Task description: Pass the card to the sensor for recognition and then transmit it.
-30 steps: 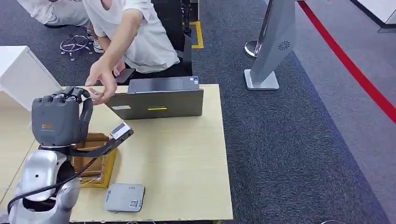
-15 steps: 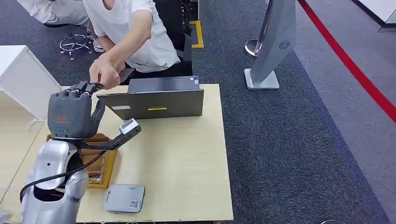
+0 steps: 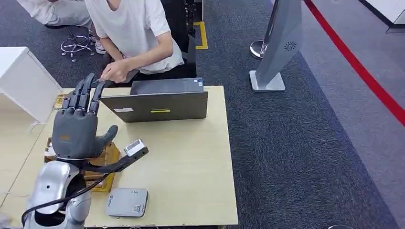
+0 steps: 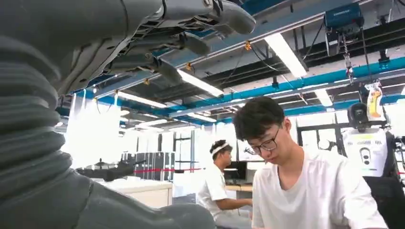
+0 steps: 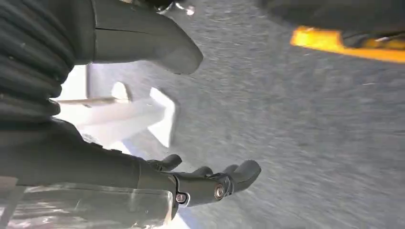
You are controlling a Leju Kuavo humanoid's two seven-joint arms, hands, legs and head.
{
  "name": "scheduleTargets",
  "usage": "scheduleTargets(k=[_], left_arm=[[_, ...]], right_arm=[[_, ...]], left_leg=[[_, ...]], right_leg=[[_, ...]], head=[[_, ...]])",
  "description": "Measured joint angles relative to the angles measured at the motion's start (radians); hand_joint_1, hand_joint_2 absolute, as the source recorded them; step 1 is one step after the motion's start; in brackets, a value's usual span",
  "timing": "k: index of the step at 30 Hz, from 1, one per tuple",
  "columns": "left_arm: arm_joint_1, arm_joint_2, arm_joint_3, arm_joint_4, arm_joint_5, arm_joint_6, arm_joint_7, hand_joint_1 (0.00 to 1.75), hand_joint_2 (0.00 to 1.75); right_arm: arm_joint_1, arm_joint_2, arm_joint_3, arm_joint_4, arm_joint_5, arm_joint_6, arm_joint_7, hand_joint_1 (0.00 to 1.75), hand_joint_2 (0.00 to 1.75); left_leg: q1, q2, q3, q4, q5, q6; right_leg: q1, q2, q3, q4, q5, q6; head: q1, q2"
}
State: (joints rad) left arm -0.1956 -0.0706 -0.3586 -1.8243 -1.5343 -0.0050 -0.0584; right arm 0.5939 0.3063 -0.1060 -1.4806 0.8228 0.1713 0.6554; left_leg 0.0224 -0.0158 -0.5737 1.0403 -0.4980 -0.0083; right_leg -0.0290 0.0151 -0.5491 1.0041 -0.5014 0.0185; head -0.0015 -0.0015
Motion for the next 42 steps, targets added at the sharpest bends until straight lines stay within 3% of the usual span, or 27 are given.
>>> scheduleTargets(k=[1,4,6,17,22,31,39,42], left_arm=[[0.015,-0.003,0.0,-0.011,0.0,-0.022,0.0,0.0,1.75],[0.101,0.002,0.0,-0.089,0.0,-0.254,0.065,0.0,1.75],[0.159,0.014,0.0,-0.117,0.0,-0.339,0.103,0.0,1.75],[0.236,0.043,0.0,-0.181,0.0,-0.355,0.111,0.0,1.75],[0.278,0.054,0.006,-0.183,0.0,-0.421,0.111,0.0,1.75],[0.338,0.057,0.045,-0.183,0.001,-0.436,0.117,0.0,1.75],[0.355,0.035,0.08,-0.183,0.0,-0.418,0.146,0.0,1.75],[0.397,0.024,0.106,-0.183,0.0,-0.344,0.161,0.0,1.75]], right_arm=[[0.007,0.0,0.011,-0.013,-0.003,-0.008,0.0,0.0,1.75],[0.015,0.0,0.015,-0.044,-0.019,-0.036,0.0,0.0,1.75],[0.015,0.0,0.004,-0.049,-0.024,-0.034,0.0,0.0,1.75],[0.014,0.0,-0.011,-0.062,-0.027,-0.03,0.0,0.0,1.75],[-0.001,0.0,-0.038,-0.061,-0.015,-0.019,0.0,0.0,1.75],[-0.019,0.0,-0.089,-0.061,-0.01,-0.006,0.0,0.0,1.75],[-0.025,0.0,-0.111,-0.059,-0.013,-0.015,0.0,0.0,1.75],[-0.025,0.0,-0.119,-0.054,-0.031,-0.035,0.0,0.0,1.75]], left_leg=[[0.0,0.0,0.0,0.0,0.0,0.0],[0.0,0.001,0.0,0.0,-0.001,0.0],[0.0,0.001,-0.001,0.0,-0.001,0.0],[0.0,0.0,-0.001,0.0,-0.001,0.0],[0.0,0.001,-0.001,0.0,-0.001,0.0],[0.0,0.001,-0.001,0.0,-0.001,0.0],[0.0,0.001,-0.001,0.0,-0.001,0.0],[0.0,0.001,-0.001,0.0,-0.001,0.0]], right_leg=[[0.0,0.0,0.0,0.0,0.0,0.0],[0.0,0.001,0.0,0.0,0.0,0.0],[0.0,0.001,-0.002,0.0,-0.001,0.0],[0.0,0.0,-0.001,0.0,-0.001,0.001],[0.0,0.001,-0.001,0.0,-0.001,0.001],[0.0,0.0,-0.001,0.0,-0.001,0.001],[0.0,0.0,0.0,0.0,-0.001,0.001],[0.0,0.0,-0.001,0.0,-0.001,0.001]], head=[[0.0,0.0],[0.0,0.0],[0.0,0.0],[0.0,0.0],[0.0,0.0],[0.0,0.0],[0.0,0.0],[0.0,0.0]])
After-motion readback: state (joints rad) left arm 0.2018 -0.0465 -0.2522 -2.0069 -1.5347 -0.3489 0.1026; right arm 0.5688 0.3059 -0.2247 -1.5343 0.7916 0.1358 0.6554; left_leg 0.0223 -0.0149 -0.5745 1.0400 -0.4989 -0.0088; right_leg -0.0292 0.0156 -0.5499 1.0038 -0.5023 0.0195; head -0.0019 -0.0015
